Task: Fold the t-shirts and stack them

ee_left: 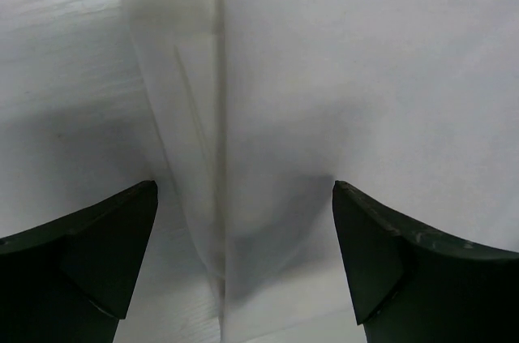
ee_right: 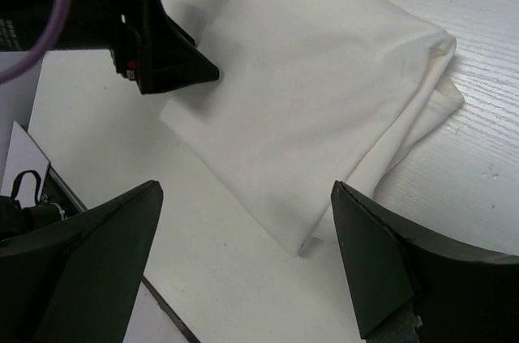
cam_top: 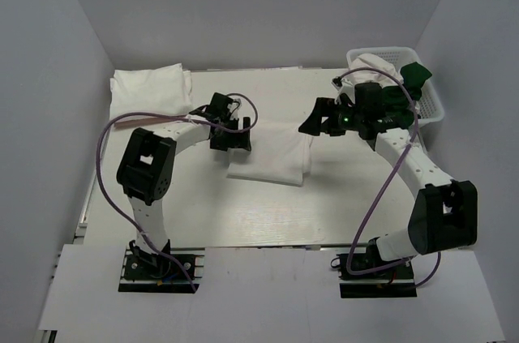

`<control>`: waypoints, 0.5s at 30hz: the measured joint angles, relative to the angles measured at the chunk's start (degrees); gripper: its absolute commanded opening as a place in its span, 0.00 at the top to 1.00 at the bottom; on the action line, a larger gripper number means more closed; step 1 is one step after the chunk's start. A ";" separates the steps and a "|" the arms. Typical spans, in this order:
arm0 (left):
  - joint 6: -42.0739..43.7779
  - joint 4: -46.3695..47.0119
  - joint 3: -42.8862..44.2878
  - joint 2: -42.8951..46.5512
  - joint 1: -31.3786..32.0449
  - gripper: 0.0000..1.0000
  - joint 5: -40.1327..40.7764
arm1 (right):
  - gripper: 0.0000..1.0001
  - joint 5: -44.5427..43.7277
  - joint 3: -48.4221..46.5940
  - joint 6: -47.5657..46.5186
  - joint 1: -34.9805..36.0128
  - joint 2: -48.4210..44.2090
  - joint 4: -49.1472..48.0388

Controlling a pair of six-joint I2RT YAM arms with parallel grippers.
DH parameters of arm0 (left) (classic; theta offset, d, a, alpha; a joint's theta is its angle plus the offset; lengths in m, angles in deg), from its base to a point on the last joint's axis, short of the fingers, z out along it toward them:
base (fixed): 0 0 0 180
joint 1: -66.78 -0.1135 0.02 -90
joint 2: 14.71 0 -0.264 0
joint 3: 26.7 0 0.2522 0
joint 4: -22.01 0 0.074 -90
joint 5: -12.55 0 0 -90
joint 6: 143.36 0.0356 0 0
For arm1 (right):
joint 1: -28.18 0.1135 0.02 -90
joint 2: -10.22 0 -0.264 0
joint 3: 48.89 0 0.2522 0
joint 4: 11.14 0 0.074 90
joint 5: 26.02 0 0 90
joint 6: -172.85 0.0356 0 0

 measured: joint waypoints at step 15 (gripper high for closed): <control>0.92 -3.41 7.87 -6.34 3.48 1.00 2.64 | 0.10 -2.29 1.84 -1.03 -0.04 -0.92 -0.26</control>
